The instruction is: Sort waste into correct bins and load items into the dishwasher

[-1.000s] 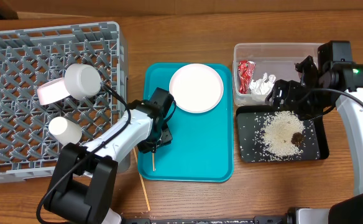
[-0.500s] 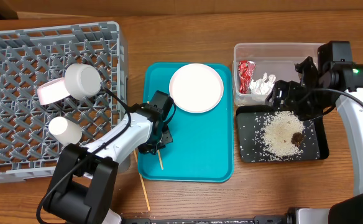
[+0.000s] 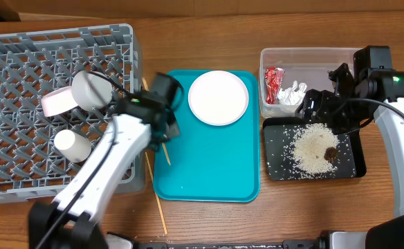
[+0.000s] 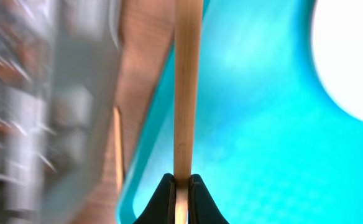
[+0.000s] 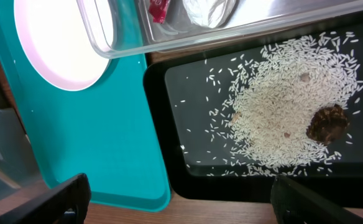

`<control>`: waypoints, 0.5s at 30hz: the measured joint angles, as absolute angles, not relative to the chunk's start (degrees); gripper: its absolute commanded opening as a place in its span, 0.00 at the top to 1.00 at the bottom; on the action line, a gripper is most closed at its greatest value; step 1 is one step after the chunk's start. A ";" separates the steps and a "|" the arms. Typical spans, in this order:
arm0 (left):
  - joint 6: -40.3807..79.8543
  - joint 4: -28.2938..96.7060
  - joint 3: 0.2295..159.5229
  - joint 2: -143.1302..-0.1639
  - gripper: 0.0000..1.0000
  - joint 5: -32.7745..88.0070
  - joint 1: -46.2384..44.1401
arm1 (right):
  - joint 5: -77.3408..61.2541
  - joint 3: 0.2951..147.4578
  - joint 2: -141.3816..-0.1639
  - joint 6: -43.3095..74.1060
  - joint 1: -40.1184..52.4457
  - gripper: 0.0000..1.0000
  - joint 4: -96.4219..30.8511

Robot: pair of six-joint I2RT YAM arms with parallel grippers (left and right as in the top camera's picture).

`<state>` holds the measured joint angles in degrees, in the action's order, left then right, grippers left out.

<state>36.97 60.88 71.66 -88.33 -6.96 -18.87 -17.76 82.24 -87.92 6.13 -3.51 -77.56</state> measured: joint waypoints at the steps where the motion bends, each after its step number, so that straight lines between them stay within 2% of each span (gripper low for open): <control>1: 35.40 61.10 72.58 -87.50 0.96 -7.20 -17.87 | -17.74 82.24 -87.92 6.13 -3.49 0.06 -77.58; 11: 15.07 56.97 73.89 -88.49 0.96 -8.12 -1.08 | -17.74 82.24 -87.92 6.11 -3.49 0.06 -77.58; 12: 13.72 56.66 73.89 -89.08 0.84 -7.92 -0.51 | -17.74 82.24 -87.92 6.11 -3.49 0.06 -77.60; 13: 12.86 56.47 73.89 -89.49 0.63 -7.75 -0.30 | -17.72 82.24 -87.92 6.11 -3.49 0.06 -77.69; 14: 11.94 56.34 73.89 -89.84 0.49 -7.55 -0.21 | -17.76 82.24 -87.92 6.11 -3.51 0.06 -77.69; 15: 11.53 56.36 73.89 -90.15 0.48 -7.25 -0.23 | -17.74 82.24 -87.92 6.11 -3.49 0.06 -77.76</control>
